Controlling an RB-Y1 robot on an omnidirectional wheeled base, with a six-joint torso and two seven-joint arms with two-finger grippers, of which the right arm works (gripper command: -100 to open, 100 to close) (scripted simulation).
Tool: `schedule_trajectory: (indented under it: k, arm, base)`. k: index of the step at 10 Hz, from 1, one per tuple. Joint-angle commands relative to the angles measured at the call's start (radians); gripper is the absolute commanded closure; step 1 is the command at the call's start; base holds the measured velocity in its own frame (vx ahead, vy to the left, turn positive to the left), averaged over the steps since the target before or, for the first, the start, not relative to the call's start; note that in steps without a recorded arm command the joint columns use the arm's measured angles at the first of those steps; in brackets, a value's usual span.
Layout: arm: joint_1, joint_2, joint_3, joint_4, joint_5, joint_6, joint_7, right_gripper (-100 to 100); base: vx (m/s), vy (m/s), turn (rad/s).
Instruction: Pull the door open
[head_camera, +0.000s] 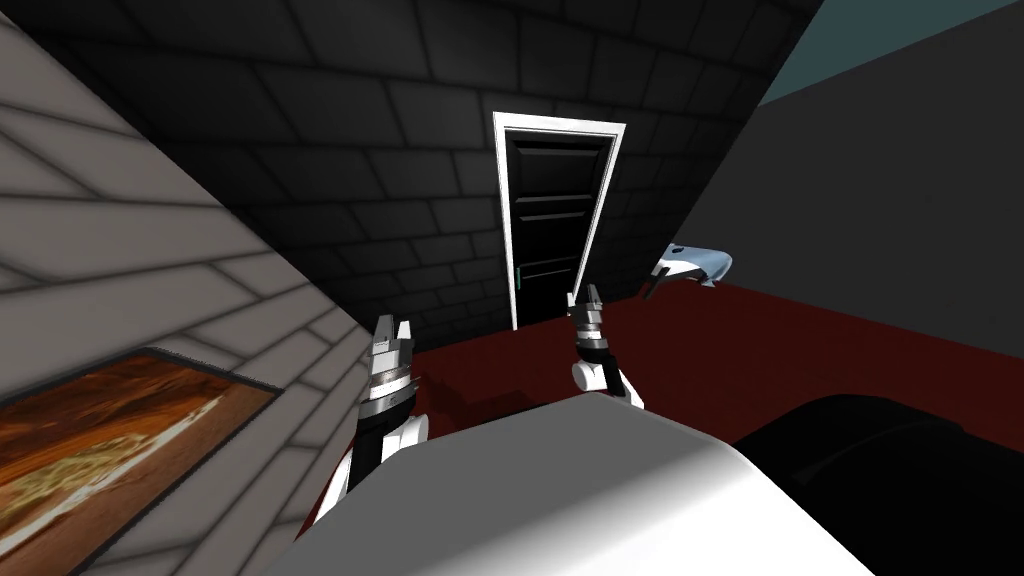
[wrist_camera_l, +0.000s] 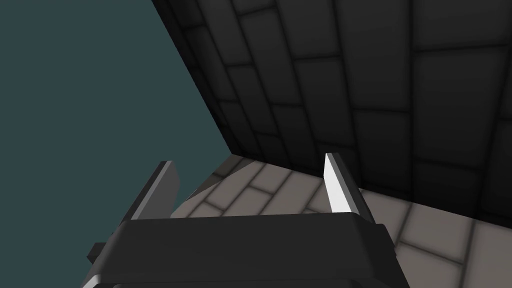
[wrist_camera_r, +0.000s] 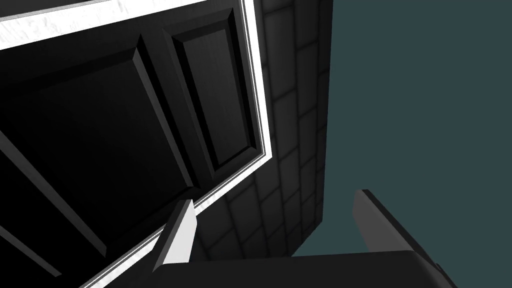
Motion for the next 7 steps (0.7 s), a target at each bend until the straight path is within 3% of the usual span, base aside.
schedule_trajectory:
  k: [1,7]
  arm:
    - [-0.01,-0.003,-0.004,0.032,-0.016,-0.005,-0.031,-100]
    - [-0.053,-0.015,-0.026,0.174,-0.081,-0.031,-0.151,-100]
  base:
    - [0.087,-0.047,0.12]
    - [0.084,-0.047,0.163]
